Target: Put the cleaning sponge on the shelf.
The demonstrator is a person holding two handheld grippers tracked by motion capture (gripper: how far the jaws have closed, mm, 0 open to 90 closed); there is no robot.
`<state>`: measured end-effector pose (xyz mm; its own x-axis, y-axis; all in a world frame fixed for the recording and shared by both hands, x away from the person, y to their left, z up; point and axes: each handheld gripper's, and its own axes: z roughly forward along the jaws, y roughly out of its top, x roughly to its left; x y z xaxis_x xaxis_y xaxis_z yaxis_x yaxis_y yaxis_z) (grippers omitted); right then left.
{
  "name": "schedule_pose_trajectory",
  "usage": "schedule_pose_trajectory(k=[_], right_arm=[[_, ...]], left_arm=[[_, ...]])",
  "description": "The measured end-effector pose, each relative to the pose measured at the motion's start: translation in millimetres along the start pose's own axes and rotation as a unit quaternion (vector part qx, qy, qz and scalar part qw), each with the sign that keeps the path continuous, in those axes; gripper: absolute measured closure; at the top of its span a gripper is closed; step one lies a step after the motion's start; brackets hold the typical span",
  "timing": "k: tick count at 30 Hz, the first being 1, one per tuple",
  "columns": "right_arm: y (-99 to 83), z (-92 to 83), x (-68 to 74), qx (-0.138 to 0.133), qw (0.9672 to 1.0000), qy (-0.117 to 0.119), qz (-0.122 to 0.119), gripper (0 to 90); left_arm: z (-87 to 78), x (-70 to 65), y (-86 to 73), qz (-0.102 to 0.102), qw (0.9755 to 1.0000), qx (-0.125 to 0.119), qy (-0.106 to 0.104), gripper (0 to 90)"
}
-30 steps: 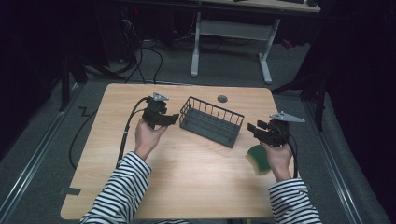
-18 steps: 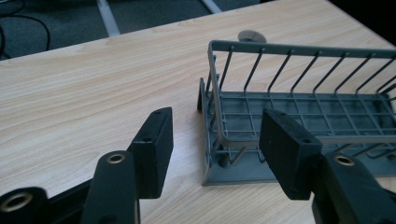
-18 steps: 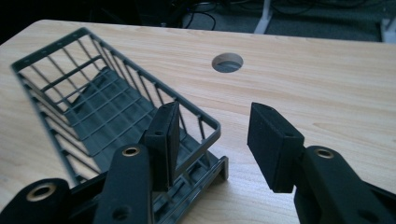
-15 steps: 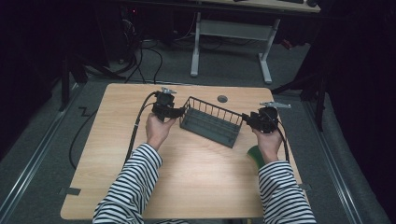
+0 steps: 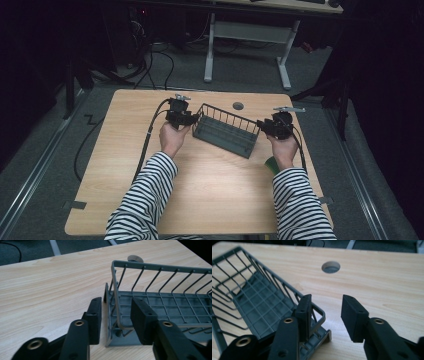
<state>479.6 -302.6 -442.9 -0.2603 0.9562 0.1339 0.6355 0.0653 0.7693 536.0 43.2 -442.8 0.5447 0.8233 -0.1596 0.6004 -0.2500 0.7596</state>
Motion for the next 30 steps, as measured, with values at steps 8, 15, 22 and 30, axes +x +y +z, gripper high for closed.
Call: schedule_pose_trajectory(k=[8,15,22,30], right_arm=[[-2.1,3.1,0.2,0.018,0.9993,0.032,-0.005,73.1],[-2.9,0.5,1.6,0.028,0.9989,0.036,-0.013,73.6],[-7.2,-8.5,10.3,0.044,0.9978,0.033,-0.037,73.2],[-20.0,-20.8,22.2,0.044,0.9969,0.055,-0.036,73.1]], left_arm=[[-0.1,-3.3,-1.0,0.014,0.9998,0.002,-0.015,77.4],[-2.9,-3.4,-2.5,0.03,0.9993,0.014,-0.015,84.2],[-10.4,-4.2,-9.3,0.032,0.9991,0.014,-0.023,84.7],[-27.8,-5.4,-22.9,0.036,0.999,0.018,-0.018,85.1]])
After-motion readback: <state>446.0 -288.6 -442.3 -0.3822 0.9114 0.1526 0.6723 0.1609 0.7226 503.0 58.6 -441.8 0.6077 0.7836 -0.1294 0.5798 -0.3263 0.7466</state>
